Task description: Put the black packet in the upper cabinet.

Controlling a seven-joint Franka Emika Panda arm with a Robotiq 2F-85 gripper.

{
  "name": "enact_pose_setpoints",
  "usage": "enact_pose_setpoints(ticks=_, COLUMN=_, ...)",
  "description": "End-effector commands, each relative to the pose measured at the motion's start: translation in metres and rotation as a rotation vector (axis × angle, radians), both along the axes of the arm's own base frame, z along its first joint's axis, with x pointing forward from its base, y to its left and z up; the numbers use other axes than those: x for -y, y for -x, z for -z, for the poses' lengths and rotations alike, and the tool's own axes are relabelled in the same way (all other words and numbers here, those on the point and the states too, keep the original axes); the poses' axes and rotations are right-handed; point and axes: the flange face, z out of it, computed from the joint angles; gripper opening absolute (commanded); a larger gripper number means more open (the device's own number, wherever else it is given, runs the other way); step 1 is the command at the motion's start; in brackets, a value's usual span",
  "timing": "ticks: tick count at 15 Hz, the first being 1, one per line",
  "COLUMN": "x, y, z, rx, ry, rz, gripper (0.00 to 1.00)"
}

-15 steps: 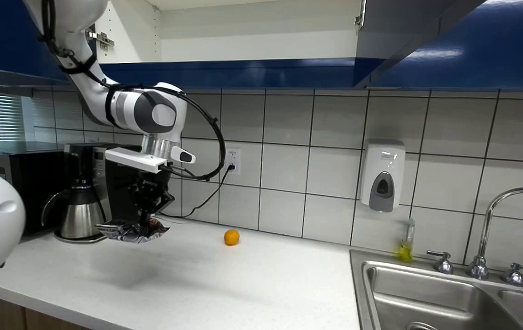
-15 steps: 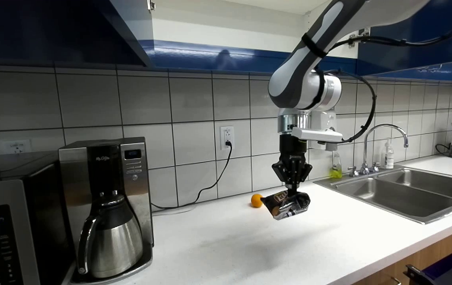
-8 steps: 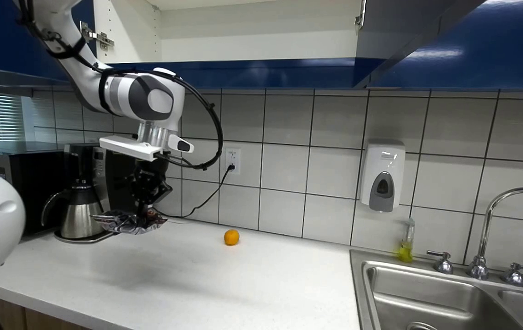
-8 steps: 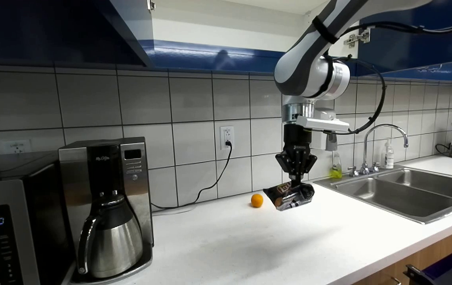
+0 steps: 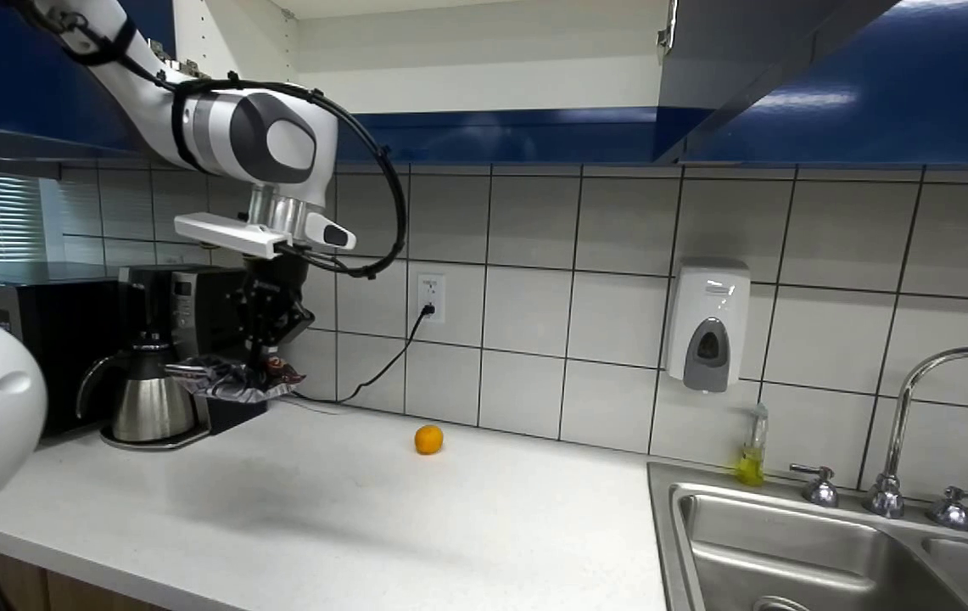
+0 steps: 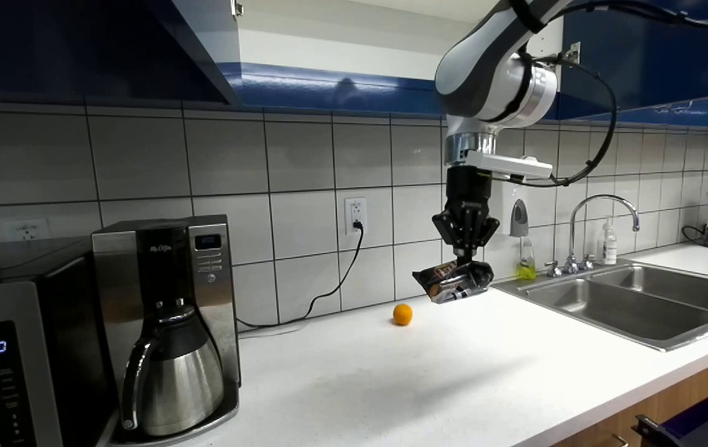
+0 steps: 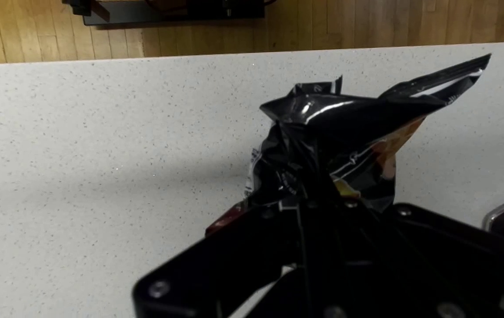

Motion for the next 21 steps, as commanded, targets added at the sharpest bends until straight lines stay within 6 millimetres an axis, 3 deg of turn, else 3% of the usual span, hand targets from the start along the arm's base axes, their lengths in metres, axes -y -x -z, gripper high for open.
enact_pose_setpoints(ticks=1, x=-0.001, y=0.002, z=-0.033, rx=-0.011, ry=0.002, rz=0.03, gripper=0.01)
enact_pose_setpoints(ticks=21, x=-0.032, y=0.006, z=-0.165, rx=-0.033, ry=0.035, rz=0.014, gripper=0.01)
